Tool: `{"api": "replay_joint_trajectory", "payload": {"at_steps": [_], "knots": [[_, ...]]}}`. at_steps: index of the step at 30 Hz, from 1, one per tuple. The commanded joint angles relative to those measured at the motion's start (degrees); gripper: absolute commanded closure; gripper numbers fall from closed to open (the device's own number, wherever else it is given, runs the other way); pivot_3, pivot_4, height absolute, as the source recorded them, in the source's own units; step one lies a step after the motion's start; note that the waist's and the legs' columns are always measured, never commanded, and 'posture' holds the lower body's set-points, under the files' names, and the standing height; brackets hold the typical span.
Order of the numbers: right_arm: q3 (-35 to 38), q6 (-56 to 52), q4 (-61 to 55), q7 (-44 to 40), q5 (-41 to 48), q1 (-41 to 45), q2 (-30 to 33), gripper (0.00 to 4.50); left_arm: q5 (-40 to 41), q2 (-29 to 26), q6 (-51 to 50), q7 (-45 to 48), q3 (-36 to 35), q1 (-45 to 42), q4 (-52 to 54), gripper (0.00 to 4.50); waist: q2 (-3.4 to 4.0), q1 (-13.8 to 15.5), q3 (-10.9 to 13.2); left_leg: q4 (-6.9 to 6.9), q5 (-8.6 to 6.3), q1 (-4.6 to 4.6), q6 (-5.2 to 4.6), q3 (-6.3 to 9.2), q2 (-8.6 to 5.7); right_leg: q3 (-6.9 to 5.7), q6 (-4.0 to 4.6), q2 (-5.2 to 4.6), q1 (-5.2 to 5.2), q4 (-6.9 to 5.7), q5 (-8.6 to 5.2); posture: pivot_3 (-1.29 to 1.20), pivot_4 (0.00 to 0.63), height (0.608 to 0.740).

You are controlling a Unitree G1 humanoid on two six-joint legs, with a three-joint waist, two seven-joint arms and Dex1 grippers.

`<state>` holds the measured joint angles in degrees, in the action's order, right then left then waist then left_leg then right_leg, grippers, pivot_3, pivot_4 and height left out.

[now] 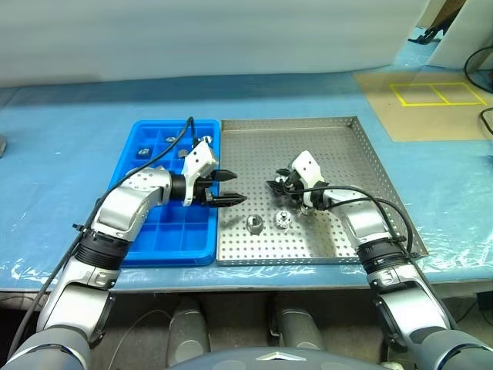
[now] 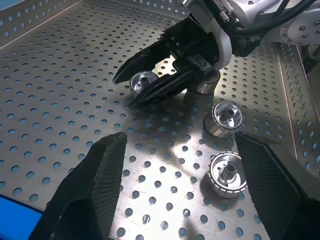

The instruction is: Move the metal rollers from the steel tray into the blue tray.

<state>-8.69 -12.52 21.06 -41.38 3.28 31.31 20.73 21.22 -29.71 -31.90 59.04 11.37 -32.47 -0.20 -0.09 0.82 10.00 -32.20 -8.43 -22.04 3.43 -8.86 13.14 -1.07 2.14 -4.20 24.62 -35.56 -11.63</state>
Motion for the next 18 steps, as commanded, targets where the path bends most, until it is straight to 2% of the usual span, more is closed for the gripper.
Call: {"api": "replay_joint_trajectory", "payload": {"at_steps": [1, 10, 14, 18], "knots": [[0.41, 0.9, -0.56, -0.12, 0.09, 0.41, -0.07, 2.87, 0.21, -0.39, 0.38, -0.22, -1.4, -0.17, 1.73, 0.85, 0.0, 0.03, 0.0, 0.0, 0.0, 0.0, 0.0, 0.0, 0.0, 0.0, 0.0, 0.0, 0.0, 0.0, 0.0, -0.18, 0.15, 0.74], [2.13, -0.17, -1.7, 0.73, 1.24, 1.1, -0.34, 2.87, 0.02, -0.11, 0.83, -0.25, -1.17, -0.13, 1.41, 0.85, 0.0, 0.01, 0.0, 0.01, 0.0, 0.0, 0.0, 0.0, 0.0, 0.0, 0.0, 0.0, 0.0, 0.02, 0.0, -0.18, 0.15, 0.74], [4.34, -3.54, -8.14, -2.1, 5.86, 1.18, -0.16, 2.87, 0.18, 0.0, 0.67, -0.32, -1.18, 0.01, 1.61, 0.85, 0.02, -0.02, 0.01, 0.03, 0.0, -0.02, 0.0, -0.02, 0.0, 0.01, -0.01, 0.0, 0.03, 0.02, 0.0, -0.18, 0.15, 0.74], [5.04, -5.36, -12.41, -2.11, 6.29, 1.09, 1.52, 2.87, 0.05, 0.22, 0.85, -0.6, -1.04, 0.21, 1.53, 0.85, 0.02, 0.05, 0.01, 0.07, 0.0, -0.02, 0.0, -0.03, 0.02, 0.0, 0.0, 0.01, 0.05, 0.05, -0.01, -0.19, 0.15, 0.74]]}}
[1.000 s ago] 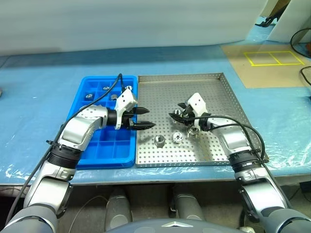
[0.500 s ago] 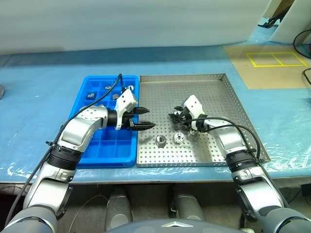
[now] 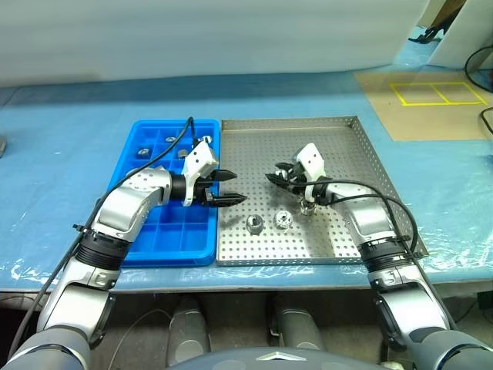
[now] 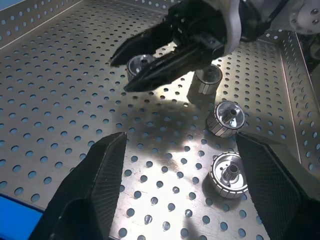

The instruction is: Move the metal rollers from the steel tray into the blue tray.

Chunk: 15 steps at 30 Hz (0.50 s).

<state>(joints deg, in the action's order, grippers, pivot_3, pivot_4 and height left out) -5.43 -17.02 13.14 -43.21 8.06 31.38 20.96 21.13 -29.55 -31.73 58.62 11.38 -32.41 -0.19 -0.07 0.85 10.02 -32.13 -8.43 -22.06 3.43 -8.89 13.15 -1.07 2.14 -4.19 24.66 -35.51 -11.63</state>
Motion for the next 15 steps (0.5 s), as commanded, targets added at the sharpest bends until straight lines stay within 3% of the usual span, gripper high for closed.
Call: {"api": "replay_joint_trajectory", "payload": {"at_steps": [1, 15], "knots": [[1.84, -1.31, -5.03, -0.38, 1.68, 0.82, 1.52, 2.87, 0.08, 0.14, 0.76, -0.23, -0.99, 0.1, 1.38, 0.85, 0.0, 0.02, 0.0, 0.0, 0.0, 0.0, 0.0, 0.0, 0.0, 0.0, 0.0, 0.0, -0.01, 0.02, 0.0, -0.19, 0.15, 0.74], [0.15, -1.38, -5.23, 0.88, 0.4, -1.3, 2.02, 2.87, -0.42, 1.19, 1.11, -0.12, -0.46, -0.78, 0.96, 0.85, 0.0, -0.03, 0.0, 0.02, -0.01, -0.01, -0.01, -0.04, 0.0, 0.01, -0.01, 0.0, 0.01, 0.06, 0.0, -0.2, 0.15, 0.74]]}}
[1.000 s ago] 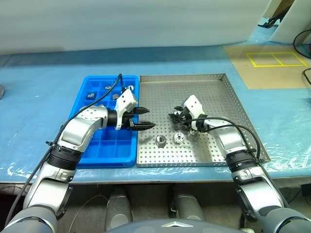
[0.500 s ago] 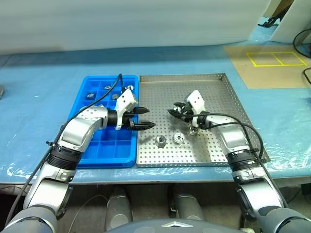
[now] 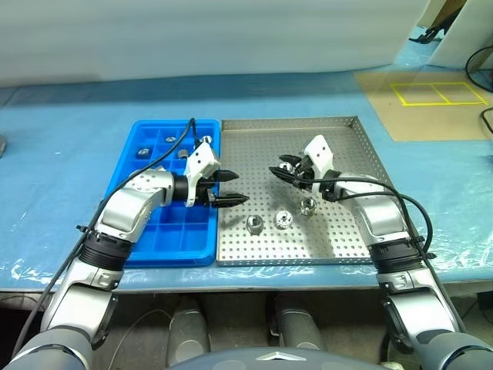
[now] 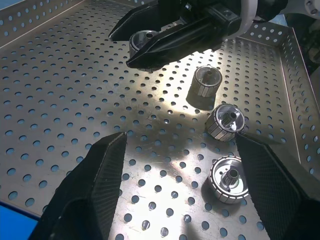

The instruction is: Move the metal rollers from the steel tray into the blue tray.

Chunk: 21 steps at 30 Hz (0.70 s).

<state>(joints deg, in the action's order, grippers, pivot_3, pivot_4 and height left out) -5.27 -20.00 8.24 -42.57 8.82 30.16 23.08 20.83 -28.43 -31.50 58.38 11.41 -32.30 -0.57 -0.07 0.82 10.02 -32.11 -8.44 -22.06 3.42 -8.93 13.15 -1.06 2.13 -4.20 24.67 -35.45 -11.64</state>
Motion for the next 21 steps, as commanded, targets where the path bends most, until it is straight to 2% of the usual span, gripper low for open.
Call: {"api": "replay_joint_trajectory", "payload": {"at_steps": [1, 13, 21], "knots": [[0.03, 1.63, -0.37, 0.16, -0.1, -0.08, -0.22, 2.87, -0.15, 0.07, 0.9, 0.16, -0.52, -0.93, 1.31, 0.85, 0.0, 0.0, 0.0, 0.0, 0.0, 0.0, 0.0, 0.0, 0.0, 0.0, 0.0, 0.0, 0.0, 0.0, 0.0, -0.2, 0.15, 0.74], [-0.04, 3.63, 5.49, 1.1, -1.56, -0.01, -0.51, 2.87, -0.17, -0.18, 0.53, 0.52, -0.57, -0.88, 1.92, 0.85, 0.0, 0.0, 0.0, 0.02, 0.0, -0.01, 0.0, -0.01, 0.0, 0.0, 0.0, 0.0, 0.02, 0.02, 0.0, -0.19, 0.15, 0.74], [0.79, 4.65, 6.37, 2.07, -1.14, 0.51, -0.96, 0.16, -0.52, -0.23, 0.93, 1.21, -0.23, -1.19, 1.26, 0.85, 0.0, -0.01, 0.0, 0.03, -0.01, -0.01, 0.0, -0.01, 0.01, 0.0, 0.0, 0.0, 0.02, 0.03, 0.0, -0.2, 0.15, 0.74]]}}
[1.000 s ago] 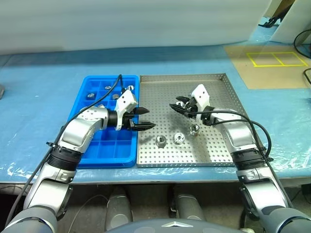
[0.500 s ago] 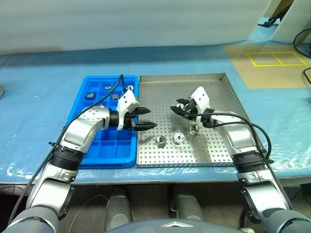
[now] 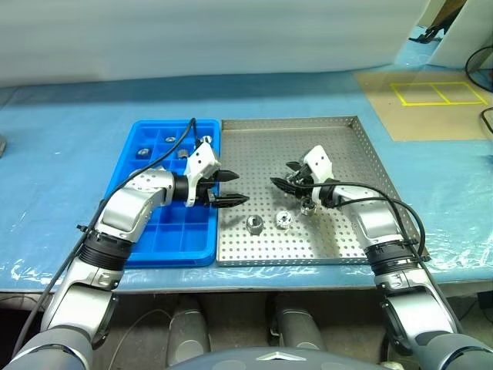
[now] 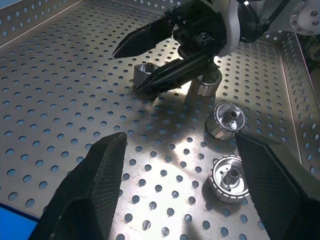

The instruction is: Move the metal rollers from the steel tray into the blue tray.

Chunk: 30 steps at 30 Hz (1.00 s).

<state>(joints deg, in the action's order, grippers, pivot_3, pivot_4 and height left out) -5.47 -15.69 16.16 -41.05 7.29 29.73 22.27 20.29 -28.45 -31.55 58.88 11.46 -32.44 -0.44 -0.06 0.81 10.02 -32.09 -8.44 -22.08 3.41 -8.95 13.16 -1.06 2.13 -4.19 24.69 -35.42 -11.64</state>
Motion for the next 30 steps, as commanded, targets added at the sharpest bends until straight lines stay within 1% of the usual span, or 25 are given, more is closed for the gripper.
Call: {"api": "replay_joint_trajectory", "payload": {"at_steps": [1, 4, 6, 8, 10, 12, 16, 19, 23, 25, 27, 28, 30], "knots": [[1.44, 0.34, -1.8, 0.9, 0.66, 1.18, -0.27, 0.16, -0.46, 0.03, 1.23, 0.9, 0.42, -1.21, 0.87, 0.85, 0.0, 0.01, 0.0, 0.0, 0.0, 0.0, 0.0, 0.0, 0.0, 0.0, 0.0, 0.0, 0.0, 0.0, 0.0, -0.2, 0.15, 0.74], [1.96, 0.89, -2.01, 2.03, 0.34, 1.65, -0.08, 0.16, -1.66, 0.61, 2.2, 1.68, 2.02, -1.72, -0.12, 0.85, 0.0, 0.03, 0.0, 0.0, 0.0, -0.01, 0.0, 0.0, -0.01, 0.0, 0.0, -0.01, 0.0, 0.01, 0.0, -0.2, 0.15, 0.74], [1.3, 0.92, -4.2, 2.22, -1.31, 1.85, 1.85, 0.16, -4.29, 1.93, 3.59, 1.1, 3.8, -4.37, -4.91, 0.85, 0.0, 0.06, 0.0, 0.0, 0.0, -0.01, 0.0, 0.0, -0.01, 0.0, 0.0, -0.01, 0.0, 0.01, 0.0, -0.2, 0.15, 0.74], [2.5, -1.72, -9.44, 0.33, 1.78, 1.96, 2.82, 0.16, -6.38, 3.12, 5.87, 1.36, 5.03, -6.77, -9.47, 0.85, 0.02, 0.22, 0.02, -0.01, 0.0, -0.04, 0.0, 0.0, -0.02, 0.0, -0.01, -0.02, 0.0, 0.01, 0.0, -0.2, 0.15, 0.74], [4.52, -4.45, -14.43, -0.97, 4.88, 2.24, 4.25, 0.16, -5.37, 4.15, 5.5, 3.99, 5.33, -8.57, -10.52, 0.85, 0.02, 0.13, 0.02, -0.01, 0.0, -0.04, -0.01, 0.0, -0.03, 0.01, -0.02, -0.01, -0.01, 0.02, 0.0, -0.22, 0.15, 0.74], [5.5, -5.45, -17.96, -2.09, 5.94, 1.7, 6.22, 0.16, -4.5, 4.78, 4.24, 6.76, 5.73, -10.25, -11.26, 0.85, 0.01, 0.12, 0.02, 0.05, -0.01, -0.04, -0.02, 0.0, -0.04, 0.02, -0.02, -0.01, 0.0, 0.1, 0.0, -0.22, 0.15, 0.74], [7.73, -8.84, -24.18, -3.39, 8.18, -0.85, 9.75, 0.16, -5.38, 4.75, 5.05, 12.67, 8.01, -13.28, -12.82, 0.85, 0.01, 0.19, 0.02, 0.26, 0.0, -0.02, -0.02, -0.03, -0.04, 0.02, -0.01, 0.01, -0.03, 0.31, 0.01, -0.25, 0.15, 0.74], [9.84, -11.14, -28.03, -3.67, 9.5, -4.19, 12.37, 0.16, -5.79, 3.17, 6.48, 18.79, 10.31, -13.98, -12.12, 0.85, 0.02, 0.15, 0.02, 0.46, -0.01, 0.04, -0.03, -0.07, -0.07, 0.02, -0.01, 0.0, -0.1, 0.52, 0.02, -0.28, 0.15, 0.74], [12.82, -16.65, -38.18, -6.92, 14.98, -13.96, 16.9, 0.16, -8.8, 1.68, 9.84, 24.55, 13.73, -15.55, -15.57, 0.85, 0.03, 0.1, 0.01, 0.75, 0.0, 0.11, -0.04, -0.16, -0.09, 0.05, -0.01, 0.0, -0.1, 0.69, 0.01, -0.32, 0.15, 0.74], [13.87, -19.7, -43.83, -8.79, 18.51, -19.69, 18.99, 0.16, -11.57, 1.95, 13.47, 25.36, 15.34, -16.64, -19.0, 0.85, 0.05, 0.13, 0.0, 0.8, 0.0, 0.15, -0.04, -0.19, -0.09, 0.05, -0.02, 0.01, -0.12, 0.72, 0.01, -0.35, 0.15, 0.74], [14.53, -21.58, -47.4, -9.24, 20.56, -23.65, 20.37, 0.16, -13.42, 2.59, 16.3, 26.03, 16.25, -17.37, -21.76, 0.85, 0.05, 0.08, 0.0, 0.81, -0.02, 0.21, -0.06, -0.19, -0.09, 0.05, -0.04, 0.0, -0.2, 0.77, 0.0, -0.36, 0.15, 0.74], [14.65, -22.18, -48.41, -8.97, 21.07, -24.65, 20.71, 0.16, -13.87, 2.88, 17.09, 26.38, 16.3, -17.58, -22.7, 0.85, 0.05, -0.1, 0.0, 0.79, -0.04, 0.29, -0.09, -0.2, -0.09, 0.05, -0.05, 0.0, -0.3, 0.8, -0.01, -0.37, 0.15, 0.74], [14.47, -21.91, -48.96, -6.0, 19.76, -25.69, 19.83, 0.16, -15.3, 5.54, 18.99, 24.14, 16.04, -18.5, -26.24, 0.85, 0.05, -0.31, 0.0, 0.74, -0.06, 0.41, -0.12, -0.37, -0.14, 0.26, -0.15, -0.02, -0.32, 0.79, 0.04, -0.39, 0.15, 0.74]]}}
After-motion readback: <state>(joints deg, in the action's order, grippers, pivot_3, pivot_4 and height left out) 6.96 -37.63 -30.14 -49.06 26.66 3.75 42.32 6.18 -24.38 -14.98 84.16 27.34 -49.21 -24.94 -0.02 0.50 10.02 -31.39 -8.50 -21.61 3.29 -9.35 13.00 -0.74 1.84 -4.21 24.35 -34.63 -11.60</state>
